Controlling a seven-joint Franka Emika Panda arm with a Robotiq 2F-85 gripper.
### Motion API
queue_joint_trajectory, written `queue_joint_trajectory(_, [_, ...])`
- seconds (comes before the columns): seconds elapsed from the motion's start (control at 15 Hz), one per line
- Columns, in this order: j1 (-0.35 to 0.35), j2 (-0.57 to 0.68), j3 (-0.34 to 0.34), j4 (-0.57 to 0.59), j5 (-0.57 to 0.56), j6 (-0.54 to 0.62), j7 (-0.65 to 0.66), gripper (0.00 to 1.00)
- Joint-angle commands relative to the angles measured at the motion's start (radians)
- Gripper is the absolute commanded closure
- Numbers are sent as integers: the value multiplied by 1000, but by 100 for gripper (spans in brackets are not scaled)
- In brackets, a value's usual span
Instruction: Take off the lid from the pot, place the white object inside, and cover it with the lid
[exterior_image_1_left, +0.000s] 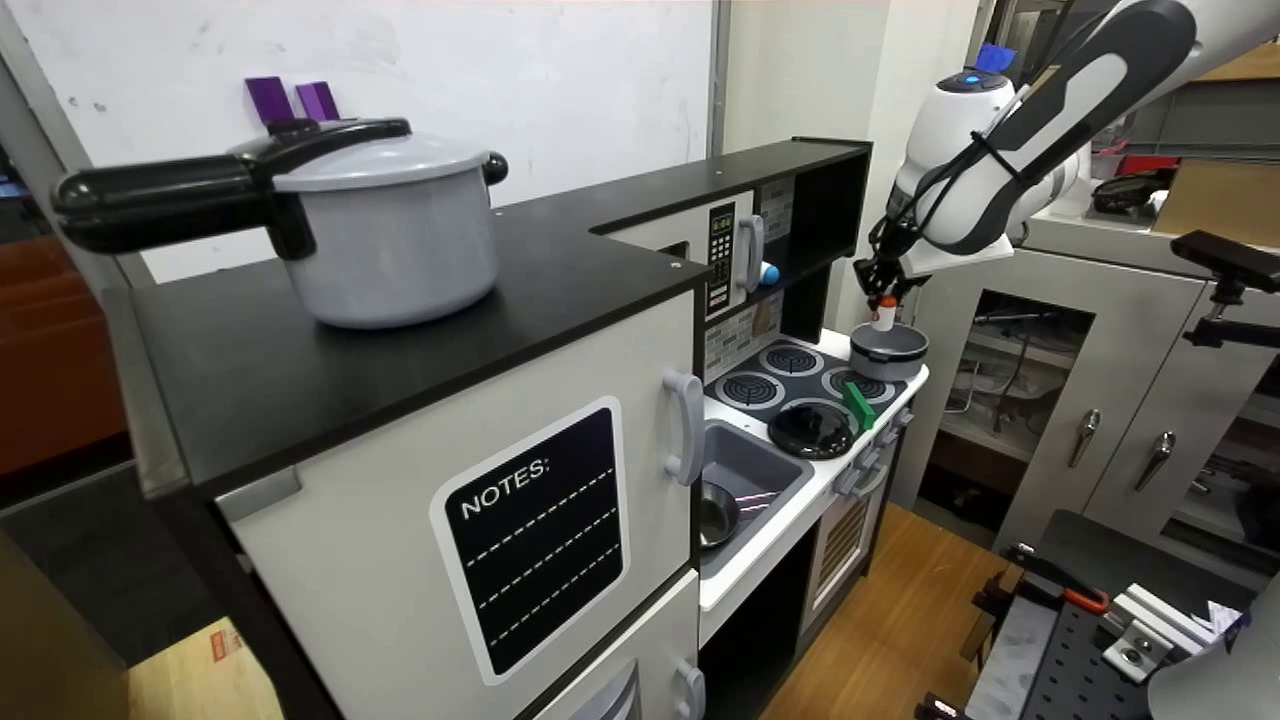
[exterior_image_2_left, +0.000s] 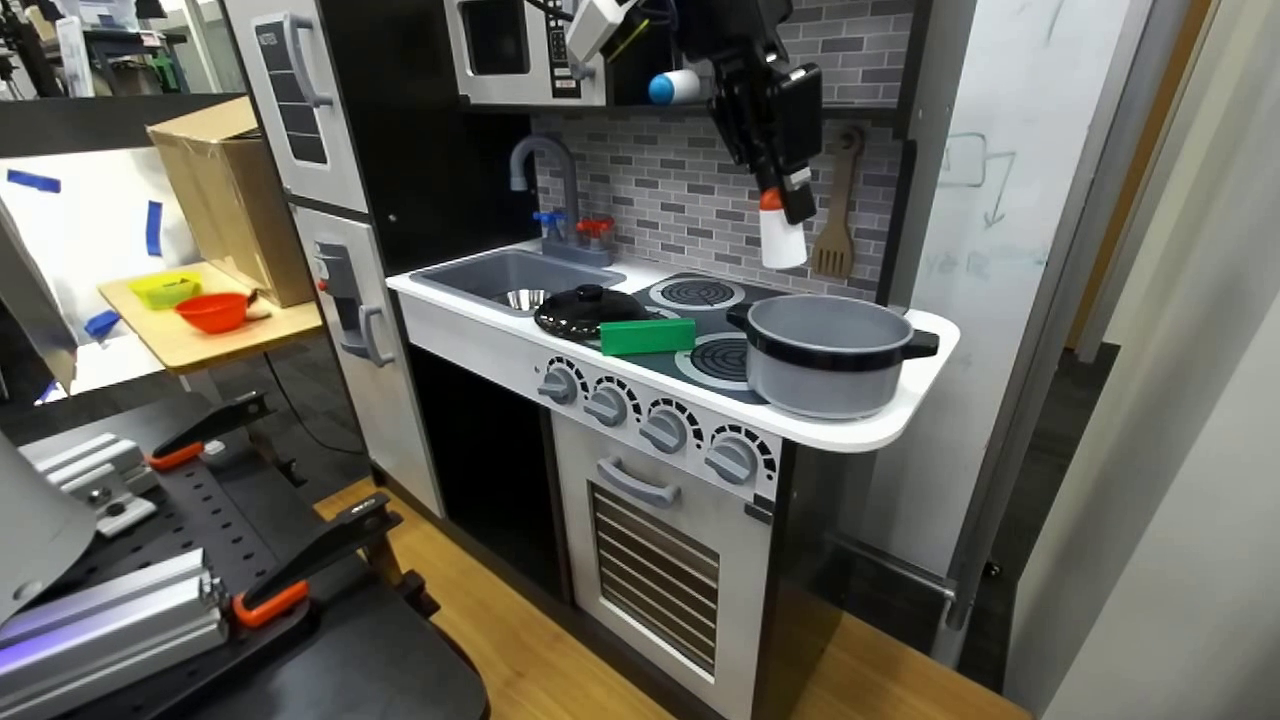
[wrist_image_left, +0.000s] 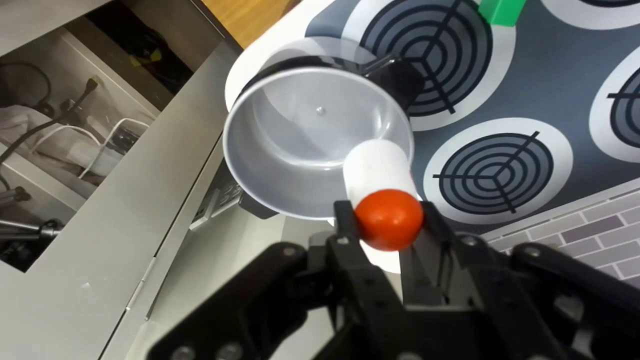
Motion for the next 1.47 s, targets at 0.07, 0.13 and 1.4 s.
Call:
queue_joint_trajectory(0.07, [-27,27,-3,17,-49,8,75,91])
queue_joint_trajectory(0.13, [-29,36,-5,23,-40,2,81,91])
queue_joint_trajectory(1.4, [5,189,-61,112,105,-6,60,91])
